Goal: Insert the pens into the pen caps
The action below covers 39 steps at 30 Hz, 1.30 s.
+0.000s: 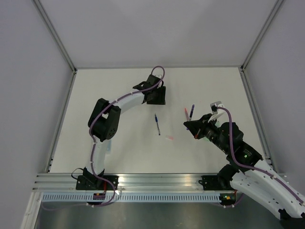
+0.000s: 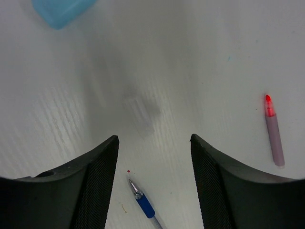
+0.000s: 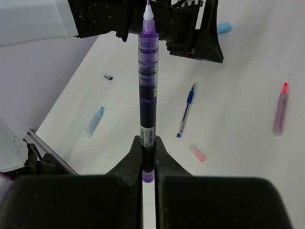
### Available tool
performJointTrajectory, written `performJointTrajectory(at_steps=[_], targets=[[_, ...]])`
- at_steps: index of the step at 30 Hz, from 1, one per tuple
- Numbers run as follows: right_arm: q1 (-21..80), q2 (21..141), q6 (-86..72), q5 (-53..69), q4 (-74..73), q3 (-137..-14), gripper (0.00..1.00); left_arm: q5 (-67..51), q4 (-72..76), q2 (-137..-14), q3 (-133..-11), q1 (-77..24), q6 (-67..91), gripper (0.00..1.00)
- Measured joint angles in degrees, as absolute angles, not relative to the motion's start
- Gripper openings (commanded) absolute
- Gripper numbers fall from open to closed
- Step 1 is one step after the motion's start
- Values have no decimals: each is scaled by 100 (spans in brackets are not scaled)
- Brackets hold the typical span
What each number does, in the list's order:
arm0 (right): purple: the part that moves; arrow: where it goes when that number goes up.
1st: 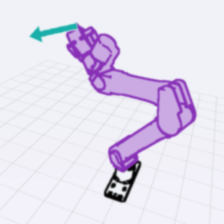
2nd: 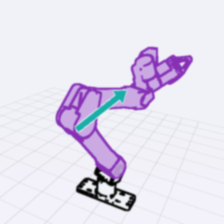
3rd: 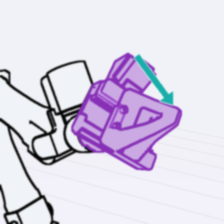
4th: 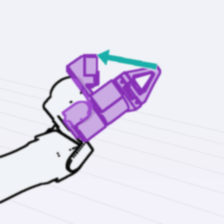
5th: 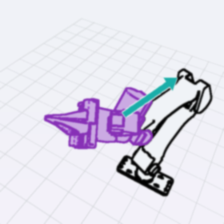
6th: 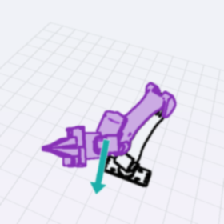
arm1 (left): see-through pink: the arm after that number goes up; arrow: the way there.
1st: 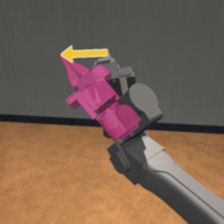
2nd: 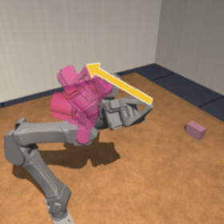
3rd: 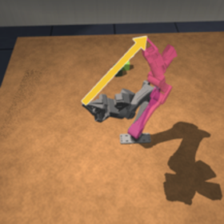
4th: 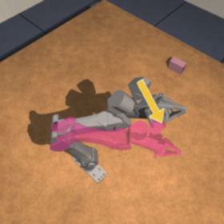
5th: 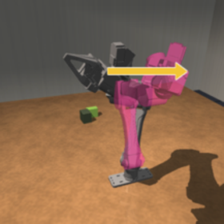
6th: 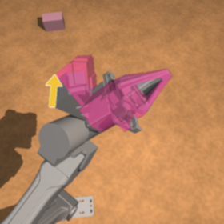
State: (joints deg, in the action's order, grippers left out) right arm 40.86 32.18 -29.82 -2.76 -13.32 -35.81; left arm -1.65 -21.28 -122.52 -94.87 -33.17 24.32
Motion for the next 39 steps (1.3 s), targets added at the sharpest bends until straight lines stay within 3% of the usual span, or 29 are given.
performJointTrajectory(at_steps=[14, 32, 39], targets=[[4086, 3192, -2998, -239, -1330, -3581, 0, 322, -2633, -13249, -10532, -3404, 2480, 61], [4086, 3111, -2998, -235, -1326, -3581, 0, 1431, -3887, -13550, -11216, -3603, 2506, 49], [4086, 3111, -3000, -239, -1323, -3581, 0, 1649, -3935, -13550, -11222, -3603, 2502, 49]])
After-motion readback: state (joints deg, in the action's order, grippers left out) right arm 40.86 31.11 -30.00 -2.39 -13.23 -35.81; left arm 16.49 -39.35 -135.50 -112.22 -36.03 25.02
